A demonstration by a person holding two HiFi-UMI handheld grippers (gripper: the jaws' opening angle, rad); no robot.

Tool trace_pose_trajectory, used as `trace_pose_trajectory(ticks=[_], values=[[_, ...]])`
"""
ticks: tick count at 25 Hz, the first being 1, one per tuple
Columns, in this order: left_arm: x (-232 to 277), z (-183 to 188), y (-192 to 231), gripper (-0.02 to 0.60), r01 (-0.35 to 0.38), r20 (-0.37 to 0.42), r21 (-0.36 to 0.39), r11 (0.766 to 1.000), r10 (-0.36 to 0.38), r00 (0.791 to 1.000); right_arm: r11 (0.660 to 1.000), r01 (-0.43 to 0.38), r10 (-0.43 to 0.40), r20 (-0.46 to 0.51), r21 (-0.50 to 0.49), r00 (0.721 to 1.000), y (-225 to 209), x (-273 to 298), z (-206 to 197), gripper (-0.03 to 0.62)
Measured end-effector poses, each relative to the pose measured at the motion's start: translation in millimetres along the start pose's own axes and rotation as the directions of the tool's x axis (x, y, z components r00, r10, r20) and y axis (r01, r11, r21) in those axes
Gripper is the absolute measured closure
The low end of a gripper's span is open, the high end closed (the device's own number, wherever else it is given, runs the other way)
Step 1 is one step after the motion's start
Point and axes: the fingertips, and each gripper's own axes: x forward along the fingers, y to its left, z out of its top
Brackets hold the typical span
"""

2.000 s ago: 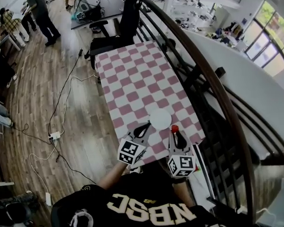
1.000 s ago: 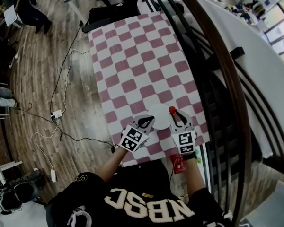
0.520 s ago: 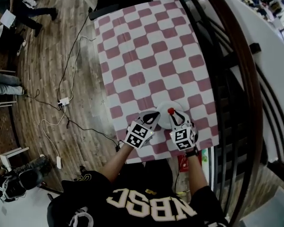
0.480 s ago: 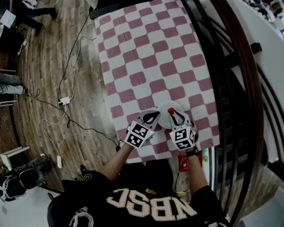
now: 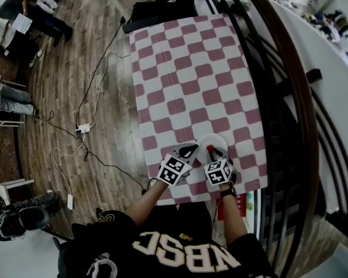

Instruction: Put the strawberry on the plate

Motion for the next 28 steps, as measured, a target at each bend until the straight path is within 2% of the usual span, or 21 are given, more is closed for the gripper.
trace_pose_trajectory(ticks=[5, 8, 12, 15, 18, 20, 22, 25, 26, 28], values=[[-23.9, 18.0, -11.7, 0.572, 0.010, 0.049, -0.007, 1.000, -0.010, 0.999, 0.997, -0.021, 0.018, 0.048, 0.075, 0.999, 9.1, -22.1, 9.7, 0.461], [-41.1, 44.1, -15.1, 0.572, 0.014, 0.115, 0.008, 1.000, -0.015, 0.993, 0.994, 0.017, -0.031, 0.128, 0.110, 0.991, 1.1, -51.1, 34.9, 0.450], [-71.8, 86.1, -20.5, 0.572, 0.021, 0.217, 0.028, 0.999, -0.026, 0.976, 0.974, 0.053, -0.110, 0.258, 0.218, 0.960, -5.1, -98.6, 76.3, 0.450], [-99.7, 111.7, -30.8, 0.572, 0.022, 0.286, 0.054, 0.998, -0.037, 0.957, 0.955, 0.040, -0.155, 0.379, 0.294, 0.912, 1.2, -139.9, 106.6, 0.451], [-136.7, 127.9, -40.3, 0.572, 0.012, 0.347, 0.070, 0.997, -0.036, 0.937, 0.948, 0.017, -0.177, 0.486, 0.317, 0.856, 21.8, -185.4, 136.9, 0.451], [-157.7, 140.9, -43.9, 0.572, 0.003, 0.394, 0.087, 0.996, -0.037, 0.918, 0.952, 0.023, -0.196, 0.554, 0.304, 0.809, 29.7, -216.2, 159.2, 0.452], [-173.6, 158.7, -47.1, 0.572, -0.001, 0.447, 0.105, 0.995, -0.046, 0.894, 0.957, 0.048, -0.225, 0.623, 0.287, 0.749, 30.0, -248.2, 179.6, 0.457], [-197.4, 178.1, -56.7, 0.572, -0.003, 0.512, 0.123, 0.992, -0.061, 0.857, 0.957, 0.080, -0.261, 0.707, 0.279, 0.657, 38.7, -296.7, 197.8, 0.532], [-205.7, 182.1, -60.6, 0.572, -0.007, 0.528, 0.132, 0.991, -0.065, 0.847, 0.957, 0.085, -0.267, 0.724, 0.277, 0.636, 44.2, -309.4, 200.8, 0.539], [-220.5, 188.4, -68.2, 0.572, -0.018, 0.557, 0.155, 0.988, -0.072, 0.827, 0.956, 0.092, -0.275, 0.743, 0.278, 0.610, 53.7, -326.4, 204.0, 0.555]])
